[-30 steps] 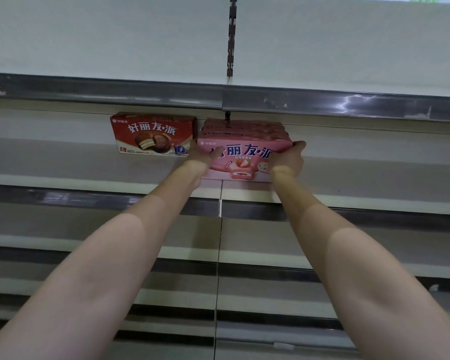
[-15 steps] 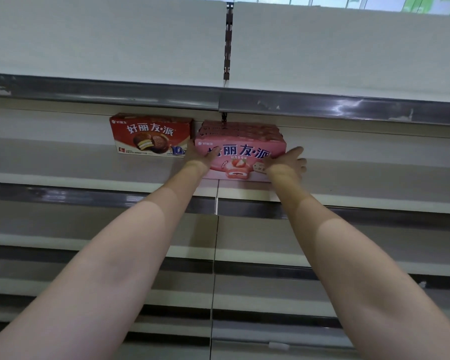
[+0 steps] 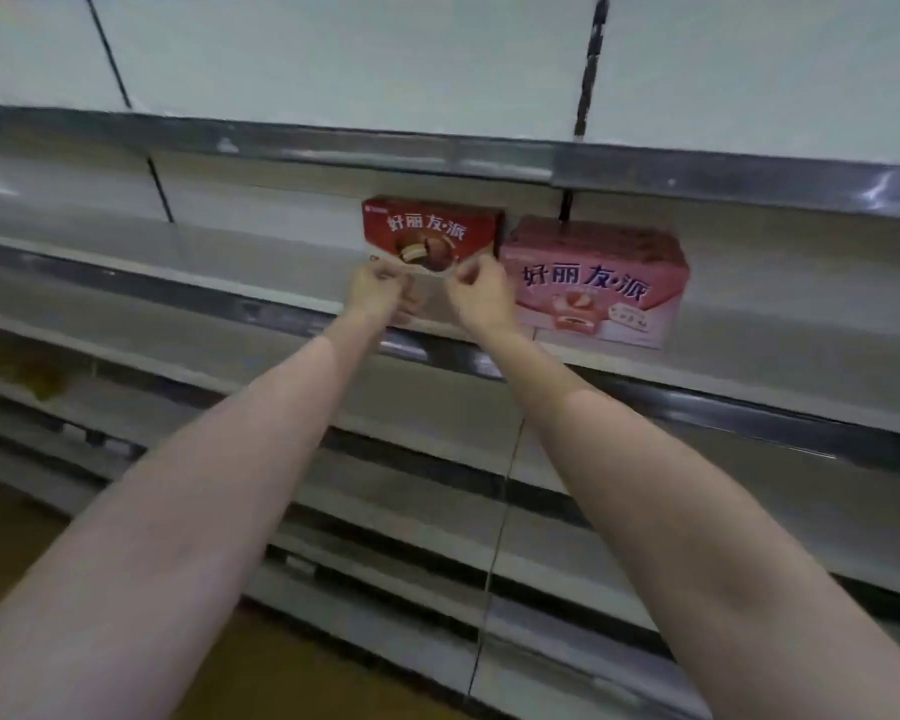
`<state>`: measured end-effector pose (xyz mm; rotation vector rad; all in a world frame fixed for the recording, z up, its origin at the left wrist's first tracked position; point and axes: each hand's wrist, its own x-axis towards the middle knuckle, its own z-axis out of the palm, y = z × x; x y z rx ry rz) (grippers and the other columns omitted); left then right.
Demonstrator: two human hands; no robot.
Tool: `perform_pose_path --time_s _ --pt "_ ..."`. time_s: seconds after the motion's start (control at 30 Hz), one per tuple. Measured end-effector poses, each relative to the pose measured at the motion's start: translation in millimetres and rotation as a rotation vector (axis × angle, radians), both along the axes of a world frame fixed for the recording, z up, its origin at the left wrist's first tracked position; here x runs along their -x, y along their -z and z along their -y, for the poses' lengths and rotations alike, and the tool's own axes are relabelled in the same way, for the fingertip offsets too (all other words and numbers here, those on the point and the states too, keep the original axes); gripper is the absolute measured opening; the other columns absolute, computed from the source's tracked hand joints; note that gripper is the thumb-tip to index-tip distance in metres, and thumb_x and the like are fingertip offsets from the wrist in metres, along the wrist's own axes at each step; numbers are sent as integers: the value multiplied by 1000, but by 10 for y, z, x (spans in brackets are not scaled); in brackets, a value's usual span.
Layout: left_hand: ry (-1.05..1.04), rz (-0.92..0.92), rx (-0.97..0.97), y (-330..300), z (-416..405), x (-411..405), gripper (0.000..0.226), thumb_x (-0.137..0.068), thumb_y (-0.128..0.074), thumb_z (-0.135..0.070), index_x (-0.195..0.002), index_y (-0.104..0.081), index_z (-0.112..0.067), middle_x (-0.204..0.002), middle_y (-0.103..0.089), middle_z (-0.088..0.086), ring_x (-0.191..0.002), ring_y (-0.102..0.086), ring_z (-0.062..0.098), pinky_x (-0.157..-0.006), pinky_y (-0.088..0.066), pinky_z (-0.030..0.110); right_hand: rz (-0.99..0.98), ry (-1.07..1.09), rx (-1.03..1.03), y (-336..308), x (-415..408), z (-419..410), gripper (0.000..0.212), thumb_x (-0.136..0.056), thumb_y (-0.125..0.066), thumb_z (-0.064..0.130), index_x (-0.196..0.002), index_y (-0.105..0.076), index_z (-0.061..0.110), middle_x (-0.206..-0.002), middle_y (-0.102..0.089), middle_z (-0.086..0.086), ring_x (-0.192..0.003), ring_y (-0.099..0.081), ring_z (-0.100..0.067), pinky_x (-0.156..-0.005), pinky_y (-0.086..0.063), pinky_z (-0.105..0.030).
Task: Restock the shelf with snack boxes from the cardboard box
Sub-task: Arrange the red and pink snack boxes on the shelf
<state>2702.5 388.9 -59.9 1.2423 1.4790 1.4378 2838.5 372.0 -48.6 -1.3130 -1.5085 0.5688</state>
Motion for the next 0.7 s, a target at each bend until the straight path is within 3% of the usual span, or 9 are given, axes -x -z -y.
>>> perform_pose_path --time_s 0.07,0.2,0.4,0.53,0.63,0.7 --pt "-68 5 6 73 250 364 5 -96 -54 -5 -92 -57 -6 -68 -62 13 -38 -60 13 -46 -49 26 39 -164 -43 85 351 74 13 -85 -63 8 -83 -52 15 -75 -55 3 -75 -53 -19 -68 -38 -30" --pt "-238 -41 66 293 852 1057 8 -98 -50 -6 -98 -58 -3 -64 -57 13 -42 -53 19 -38 -35 16 137 -420 -38 323 1064 349 10 -86 -63 9 -85 -54 14 -72 -52 5 -71 -49 -15 -63 -37 -27" --pt "-561 -203 304 967 2067 1884 16 -96 -54 -11 -82 -61 -13 -75 -68 12 -62 -67 27 -56 -55 32 190 -724 17 893 1934 1139 7 -86 -66 13 -86 -59 9 -78 -58 -3 -74 -52 -18 -68 -38 -28" --pt "-737 -264 452 1503 3022 2093 21 -92 -56 -7 -74 -61 -18 -72 -67 14 -66 -67 31 -59 -55 38 240 -929 141 1329 2329 1885 7 -86 -63 15 -85 -56 17 -78 -57 3 -75 -52 -16 -69 -40 -29" --pt "-837 -304 554 1868 3721 2101 10 -87 -60 -4 -81 -66 -10 -83 -71 20 -77 -69 36 -71 -57 43 256 -1060 211 1694 2525 2492 17 -83 -63 10 -77 -51 20 -72 -54 4 -72 -52 -18 -68 -42 -32" --pt "-909 -308 596 2046 4168 2084 8 -85 -63 -4 -86 -69 -8 -81 -69 17 -82 -69 35 -75 -56 42 289 -1159 233 1899 2570 2870 7 -83 -62 7 -85 -59 12 -78 -57 -2 -75 -52 -19 -69 -40 -29"
